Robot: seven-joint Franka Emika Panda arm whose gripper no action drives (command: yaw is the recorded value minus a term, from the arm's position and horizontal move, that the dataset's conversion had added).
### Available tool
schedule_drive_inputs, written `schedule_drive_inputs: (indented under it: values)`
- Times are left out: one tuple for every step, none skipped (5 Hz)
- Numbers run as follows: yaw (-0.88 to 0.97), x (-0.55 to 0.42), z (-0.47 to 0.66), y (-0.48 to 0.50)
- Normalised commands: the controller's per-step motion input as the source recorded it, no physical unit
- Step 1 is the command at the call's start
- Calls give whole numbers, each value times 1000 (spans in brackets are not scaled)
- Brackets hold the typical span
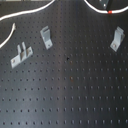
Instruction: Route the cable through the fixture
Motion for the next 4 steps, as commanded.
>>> schedule_drive_inputs:
  values:
    - [0, 20, 1, 8]
    - [-40, 19, 12, 6]
    - [-731, -156, 83, 148]
    - [-897, -80, 121, 129]
